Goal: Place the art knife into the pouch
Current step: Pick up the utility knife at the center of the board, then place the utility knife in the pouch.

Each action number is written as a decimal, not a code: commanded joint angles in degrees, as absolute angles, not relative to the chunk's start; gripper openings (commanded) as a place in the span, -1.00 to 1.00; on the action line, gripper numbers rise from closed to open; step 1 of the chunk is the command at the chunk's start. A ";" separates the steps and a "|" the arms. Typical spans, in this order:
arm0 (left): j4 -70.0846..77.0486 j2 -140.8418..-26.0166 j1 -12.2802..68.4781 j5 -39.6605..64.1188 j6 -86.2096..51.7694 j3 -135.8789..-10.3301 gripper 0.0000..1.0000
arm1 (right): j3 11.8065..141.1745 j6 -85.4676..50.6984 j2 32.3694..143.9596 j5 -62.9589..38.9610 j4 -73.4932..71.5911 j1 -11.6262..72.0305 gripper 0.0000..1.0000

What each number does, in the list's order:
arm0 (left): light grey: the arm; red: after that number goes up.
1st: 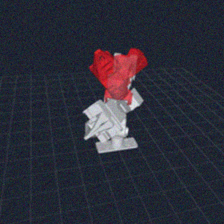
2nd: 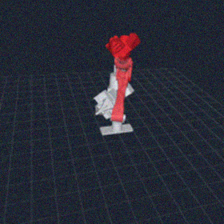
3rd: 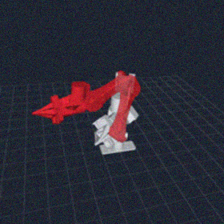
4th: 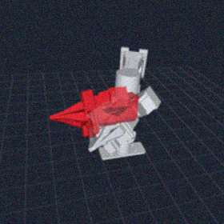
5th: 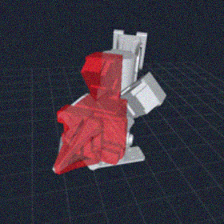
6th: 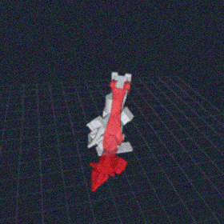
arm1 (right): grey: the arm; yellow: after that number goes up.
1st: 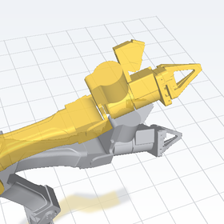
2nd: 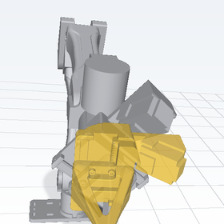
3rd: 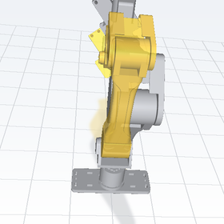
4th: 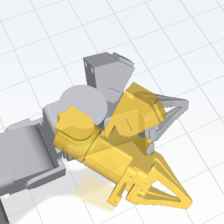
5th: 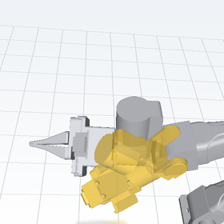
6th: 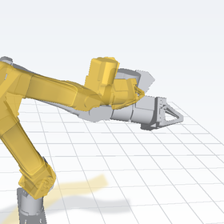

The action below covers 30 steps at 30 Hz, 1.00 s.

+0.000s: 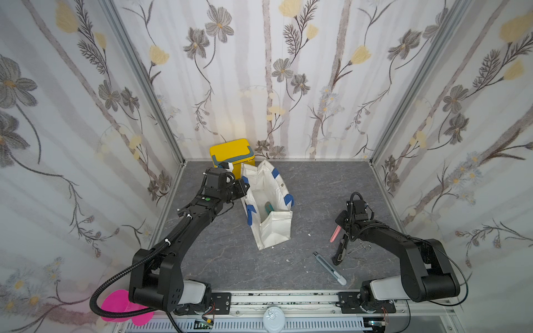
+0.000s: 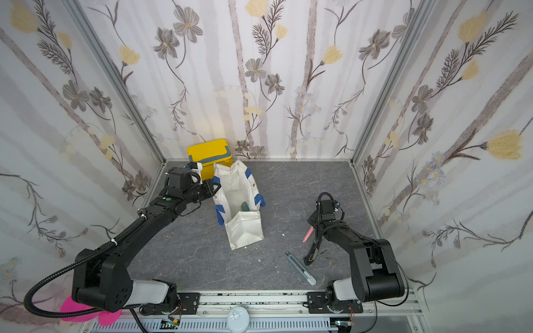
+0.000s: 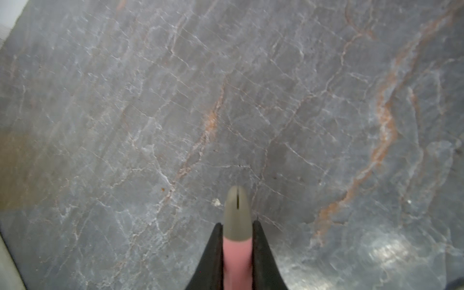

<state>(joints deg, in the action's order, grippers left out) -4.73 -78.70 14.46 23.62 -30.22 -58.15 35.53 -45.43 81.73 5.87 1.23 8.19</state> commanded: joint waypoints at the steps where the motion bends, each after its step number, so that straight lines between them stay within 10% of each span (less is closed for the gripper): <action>1: -2.84 -78.87 14.41 24.35 -30.96 -58.54 -1.00 | 38.08 -44.29 82.11 5.80 1.38 8.26 -1.00; 30: -2.46 -78.25 14.41 24.38 -31.08 -57.83 -1.00 | 70.49 -36.58 73.17 17.58 14.93 29.60 -1.00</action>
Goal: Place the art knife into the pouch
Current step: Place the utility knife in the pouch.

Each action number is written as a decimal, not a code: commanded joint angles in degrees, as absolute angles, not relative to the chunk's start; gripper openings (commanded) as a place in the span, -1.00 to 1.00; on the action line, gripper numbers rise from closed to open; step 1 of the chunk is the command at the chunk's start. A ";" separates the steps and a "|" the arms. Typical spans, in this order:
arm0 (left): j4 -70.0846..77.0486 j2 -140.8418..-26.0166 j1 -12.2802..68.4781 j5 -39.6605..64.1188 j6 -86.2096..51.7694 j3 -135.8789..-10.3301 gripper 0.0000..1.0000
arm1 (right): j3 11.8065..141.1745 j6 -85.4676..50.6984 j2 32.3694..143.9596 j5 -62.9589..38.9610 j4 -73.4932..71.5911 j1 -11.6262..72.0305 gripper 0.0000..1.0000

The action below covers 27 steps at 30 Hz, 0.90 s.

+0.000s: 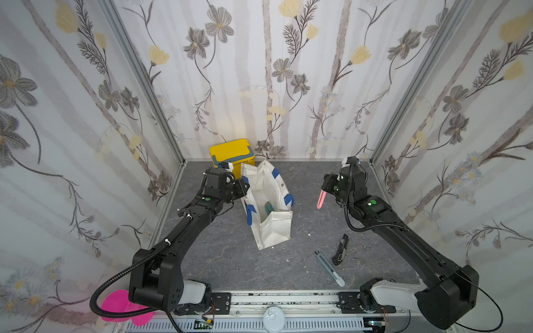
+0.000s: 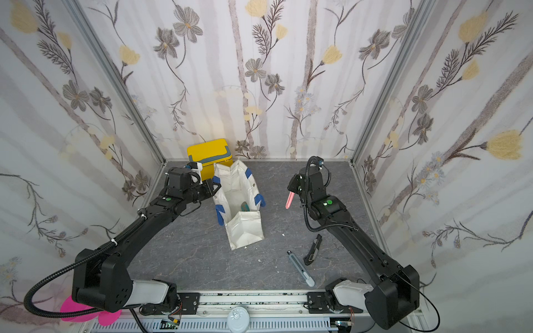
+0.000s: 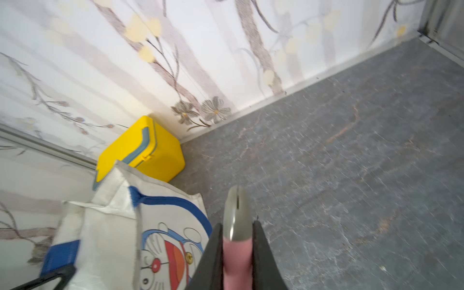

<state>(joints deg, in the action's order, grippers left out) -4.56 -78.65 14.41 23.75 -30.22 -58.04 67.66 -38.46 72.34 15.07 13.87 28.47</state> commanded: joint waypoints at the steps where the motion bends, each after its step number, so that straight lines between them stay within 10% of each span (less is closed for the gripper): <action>1: -2.51 -78.31 14.41 24.44 -31.11 -57.84 -1.00 | 72.13 -36.03 73.69 17.86 15.03 30.43 -1.00; 27: -1.67 -77.68 14.41 24.24 -31.59 -56.95 -1.00 | 95.71 -30.07 95.65 13.43 14.04 45.88 -1.00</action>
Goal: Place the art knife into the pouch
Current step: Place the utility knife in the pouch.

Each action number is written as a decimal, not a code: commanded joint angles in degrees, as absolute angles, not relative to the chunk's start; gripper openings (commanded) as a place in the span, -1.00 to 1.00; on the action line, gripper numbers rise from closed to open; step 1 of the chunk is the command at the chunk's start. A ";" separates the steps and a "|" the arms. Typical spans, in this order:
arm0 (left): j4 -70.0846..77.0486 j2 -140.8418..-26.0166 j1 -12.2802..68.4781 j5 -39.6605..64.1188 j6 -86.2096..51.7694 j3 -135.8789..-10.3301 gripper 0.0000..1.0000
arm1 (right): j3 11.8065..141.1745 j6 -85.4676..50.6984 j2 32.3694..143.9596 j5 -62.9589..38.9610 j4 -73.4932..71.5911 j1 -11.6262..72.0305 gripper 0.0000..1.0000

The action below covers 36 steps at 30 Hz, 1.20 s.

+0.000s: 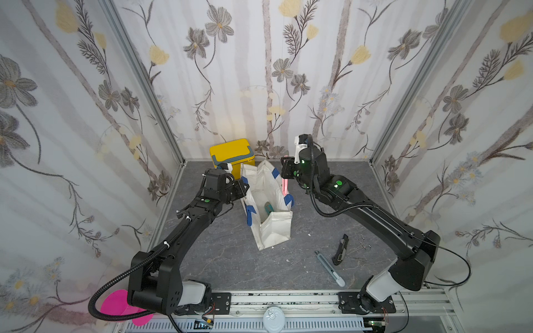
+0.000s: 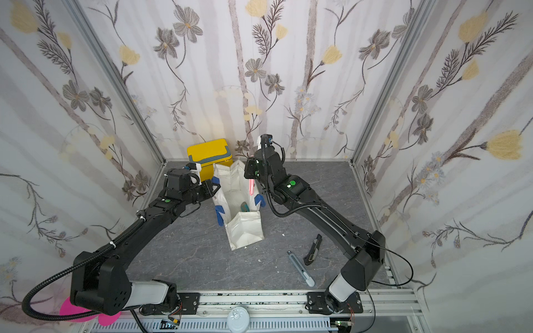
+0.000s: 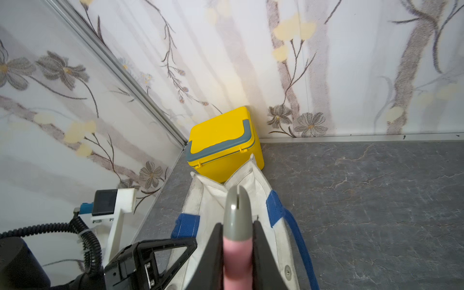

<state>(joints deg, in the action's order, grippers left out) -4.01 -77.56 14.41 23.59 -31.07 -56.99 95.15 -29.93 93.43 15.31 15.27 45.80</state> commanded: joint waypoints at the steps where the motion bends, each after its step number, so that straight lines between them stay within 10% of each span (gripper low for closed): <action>1: -1.67 -77.61 14.41 24.16 -31.64 -56.85 -1.00 | 95.71 -30.37 96.58 12.79 13.95 45.88 -1.00; 21: -1.80 -77.89 14.41 23.15 -31.02 -56.52 -1.00 | 95.09 -34.08 110.29 3.52 12.69 48.60 -0.89; 27: -2.11 -77.75 14.41 22.81 -30.74 -56.68 -1.00 | 94.80 -33.44 108.09 3.85 13.60 48.60 0.52; 31: -2.20 -77.61 14.41 22.74 -30.64 -56.69 -1.00 | 93.26 -31.59 103.07 5.36 13.71 48.56 1.00; 36: -2.51 -77.39 14.38 22.53 -30.51 -56.77 -1.00 | 86.82 -29.93 93.60 10.97 12.55 48.51 0.99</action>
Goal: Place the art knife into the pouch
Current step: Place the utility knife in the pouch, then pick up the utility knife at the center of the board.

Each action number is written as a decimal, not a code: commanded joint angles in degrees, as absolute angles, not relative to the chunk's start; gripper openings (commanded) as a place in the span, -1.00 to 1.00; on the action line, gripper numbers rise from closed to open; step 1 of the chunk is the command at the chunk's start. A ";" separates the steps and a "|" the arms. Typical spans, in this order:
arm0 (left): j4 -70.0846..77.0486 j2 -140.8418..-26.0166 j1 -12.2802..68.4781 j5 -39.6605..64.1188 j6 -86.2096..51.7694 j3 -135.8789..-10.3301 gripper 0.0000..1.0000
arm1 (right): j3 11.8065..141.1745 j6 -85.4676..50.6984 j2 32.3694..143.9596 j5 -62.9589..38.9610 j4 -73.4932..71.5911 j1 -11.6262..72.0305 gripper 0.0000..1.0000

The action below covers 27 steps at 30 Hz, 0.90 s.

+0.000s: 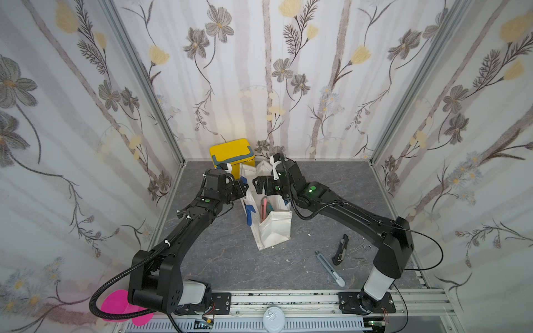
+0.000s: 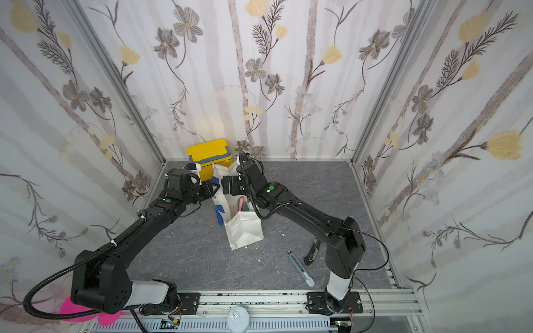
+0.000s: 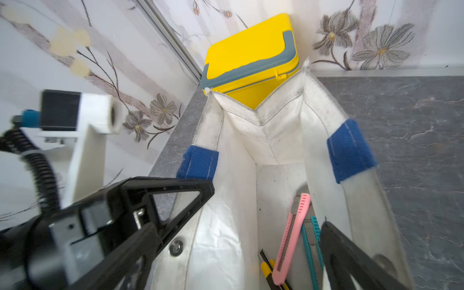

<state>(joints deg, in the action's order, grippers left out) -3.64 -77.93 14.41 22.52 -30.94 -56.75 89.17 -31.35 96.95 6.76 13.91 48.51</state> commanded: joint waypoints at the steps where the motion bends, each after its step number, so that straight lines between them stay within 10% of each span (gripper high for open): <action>1: -2.63 -77.31 14.41 22.51 -30.46 -56.82 -1.00 | 85.02 -29.96 90.90 12.98 12.34 48.42 0.99; 27: -1.38 -76.34 14.37 21.12 -30.40 -56.19 -1.00 | 38.29 -53.25 53.76 16.86 31.99 36.89 0.91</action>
<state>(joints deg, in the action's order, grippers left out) -4.32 -76.62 14.41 21.21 -29.98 -56.23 39.70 -49.30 55.55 18.31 29.65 36.80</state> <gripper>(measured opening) 0.049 0.959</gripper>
